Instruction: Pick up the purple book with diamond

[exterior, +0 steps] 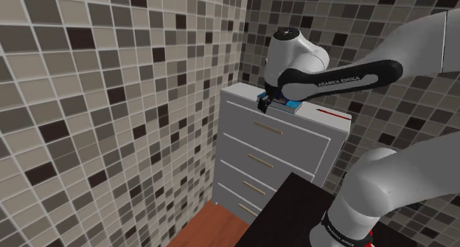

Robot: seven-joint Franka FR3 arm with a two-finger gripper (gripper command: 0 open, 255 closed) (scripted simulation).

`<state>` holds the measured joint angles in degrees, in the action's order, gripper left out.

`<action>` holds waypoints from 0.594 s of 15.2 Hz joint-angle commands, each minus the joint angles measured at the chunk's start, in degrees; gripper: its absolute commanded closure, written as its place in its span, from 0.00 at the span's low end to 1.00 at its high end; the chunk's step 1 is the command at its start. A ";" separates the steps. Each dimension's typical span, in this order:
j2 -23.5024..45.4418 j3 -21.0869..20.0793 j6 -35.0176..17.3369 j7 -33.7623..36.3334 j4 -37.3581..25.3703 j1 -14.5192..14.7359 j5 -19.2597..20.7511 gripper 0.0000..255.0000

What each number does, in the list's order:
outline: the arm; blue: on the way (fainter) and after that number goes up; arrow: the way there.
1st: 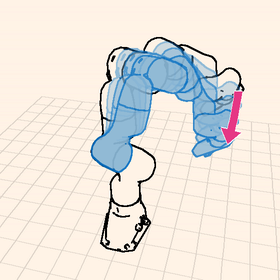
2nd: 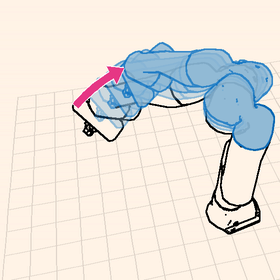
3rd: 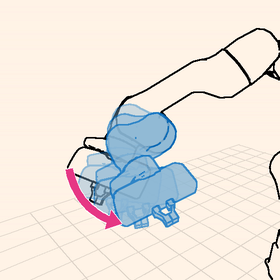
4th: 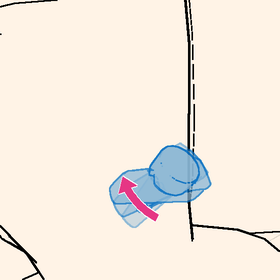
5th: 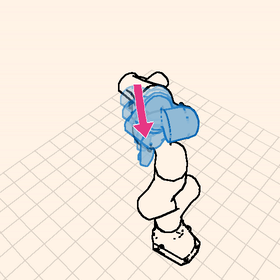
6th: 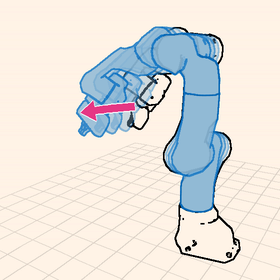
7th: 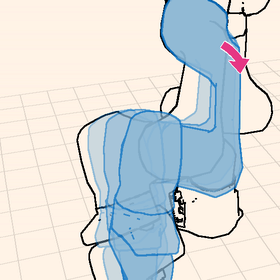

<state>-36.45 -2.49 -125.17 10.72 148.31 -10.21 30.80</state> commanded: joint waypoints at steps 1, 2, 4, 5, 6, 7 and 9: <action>3.20 -1.60 -4.10 3.24 0.09 -3.04 6.27 0.00; 4.82 -2.37 -6.00 5.20 0.11 -4.76 9.66 0.00; 8.26 -4.07 -9.26 9.76 -0.36 -8.45 17.04 0.00; 10.06 -4.95 -10.52 12.36 -0.85 -10.31 21.03 0.00; 11.90 -5.85 -11.52 15.12 -1.50 -12.17 25.17 0.00; 13.78 -6.69 -12.19 18.03 -2.32 -13.90 29.45 0.00; 17.60 -8.18 -12.55 23.99 -4.35 -16.96 38.15 0.00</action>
<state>-20.28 -9.67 -137.77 31.53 144.68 -25.81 64.32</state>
